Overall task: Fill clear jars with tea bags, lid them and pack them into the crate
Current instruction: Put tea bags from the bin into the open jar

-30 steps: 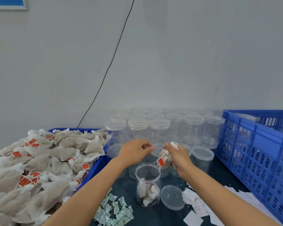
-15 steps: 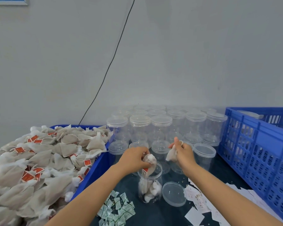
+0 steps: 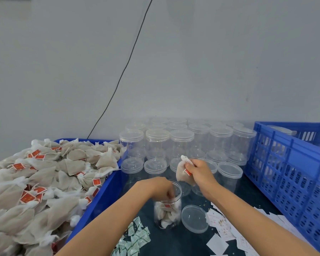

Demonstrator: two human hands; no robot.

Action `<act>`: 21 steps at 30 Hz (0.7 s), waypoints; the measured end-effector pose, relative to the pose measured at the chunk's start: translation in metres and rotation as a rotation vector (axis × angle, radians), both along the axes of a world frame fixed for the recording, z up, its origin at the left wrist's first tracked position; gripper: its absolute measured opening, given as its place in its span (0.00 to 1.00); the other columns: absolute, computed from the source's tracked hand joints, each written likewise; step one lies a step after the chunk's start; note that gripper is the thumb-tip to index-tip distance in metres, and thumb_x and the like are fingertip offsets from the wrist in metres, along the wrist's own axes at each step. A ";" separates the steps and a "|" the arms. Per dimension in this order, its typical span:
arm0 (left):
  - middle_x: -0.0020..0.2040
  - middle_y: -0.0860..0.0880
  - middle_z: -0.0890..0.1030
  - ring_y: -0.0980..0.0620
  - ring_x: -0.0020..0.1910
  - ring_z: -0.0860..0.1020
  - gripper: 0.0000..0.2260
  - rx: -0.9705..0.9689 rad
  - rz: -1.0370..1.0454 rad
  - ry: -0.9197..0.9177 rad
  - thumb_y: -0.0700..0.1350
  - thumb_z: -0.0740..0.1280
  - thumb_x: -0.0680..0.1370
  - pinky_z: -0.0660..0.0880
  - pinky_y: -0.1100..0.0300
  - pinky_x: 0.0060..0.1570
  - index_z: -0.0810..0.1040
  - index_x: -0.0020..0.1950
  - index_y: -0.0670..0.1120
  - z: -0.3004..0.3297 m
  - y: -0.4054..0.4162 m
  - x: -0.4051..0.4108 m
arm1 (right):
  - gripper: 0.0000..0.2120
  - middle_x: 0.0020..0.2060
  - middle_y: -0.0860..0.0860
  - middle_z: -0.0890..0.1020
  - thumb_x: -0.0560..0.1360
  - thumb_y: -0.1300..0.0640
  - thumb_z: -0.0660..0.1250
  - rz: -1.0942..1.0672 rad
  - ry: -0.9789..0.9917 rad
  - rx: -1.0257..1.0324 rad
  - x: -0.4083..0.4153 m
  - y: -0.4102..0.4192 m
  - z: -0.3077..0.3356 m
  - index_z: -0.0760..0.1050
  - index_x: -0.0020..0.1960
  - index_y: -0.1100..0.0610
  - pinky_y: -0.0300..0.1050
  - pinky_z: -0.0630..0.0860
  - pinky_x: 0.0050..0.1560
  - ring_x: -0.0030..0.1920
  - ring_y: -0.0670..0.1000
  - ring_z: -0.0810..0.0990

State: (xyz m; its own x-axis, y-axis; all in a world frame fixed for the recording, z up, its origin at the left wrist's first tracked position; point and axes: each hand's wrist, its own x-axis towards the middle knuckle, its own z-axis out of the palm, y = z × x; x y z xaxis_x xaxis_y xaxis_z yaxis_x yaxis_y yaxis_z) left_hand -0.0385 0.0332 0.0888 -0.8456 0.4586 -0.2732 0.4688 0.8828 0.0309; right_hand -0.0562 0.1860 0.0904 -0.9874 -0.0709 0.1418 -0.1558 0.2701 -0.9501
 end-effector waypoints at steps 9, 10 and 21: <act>0.60 0.51 0.80 0.53 0.58 0.76 0.16 0.264 -0.001 0.125 0.35 0.59 0.80 0.71 0.59 0.59 0.81 0.60 0.49 0.017 -0.039 0.005 | 0.15 0.33 0.47 0.81 0.76 0.66 0.66 0.126 0.132 0.044 -0.002 -0.006 -0.001 0.80 0.38 0.49 0.39 0.74 0.41 0.37 0.47 0.78; 0.59 0.52 0.81 0.55 0.56 0.76 0.15 0.305 0.003 0.147 0.36 0.59 0.80 0.71 0.61 0.58 0.81 0.59 0.49 0.017 -0.049 0.007 | 0.14 0.33 0.47 0.81 0.75 0.67 0.67 0.129 0.125 0.058 -0.003 -0.005 -0.001 0.80 0.38 0.50 0.40 0.75 0.40 0.36 0.47 0.78; 0.55 0.54 0.83 0.59 0.54 0.79 0.10 0.388 0.101 0.119 0.39 0.65 0.79 0.71 0.68 0.53 0.82 0.56 0.47 -0.004 -0.088 0.020 | 0.05 0.40 0.50 0.83 0.72 0.63 0.68 0.315 0.390 0.792 0.000 -0.036 -0.003 0.79 0.44 0.54 0.43 0.75 0.45 0.41 0.49 0.80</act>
State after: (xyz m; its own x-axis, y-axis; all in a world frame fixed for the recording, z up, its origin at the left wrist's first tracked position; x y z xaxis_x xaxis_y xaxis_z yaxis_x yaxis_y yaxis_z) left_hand -0.0181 -0.0546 0.0848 -0.9068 0.4215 0.0062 0.4010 0.8579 0.3213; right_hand -0.0562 0.1499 0.0871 -0.7994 -0.5442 0.2546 -0.6004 0.7075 -0.3729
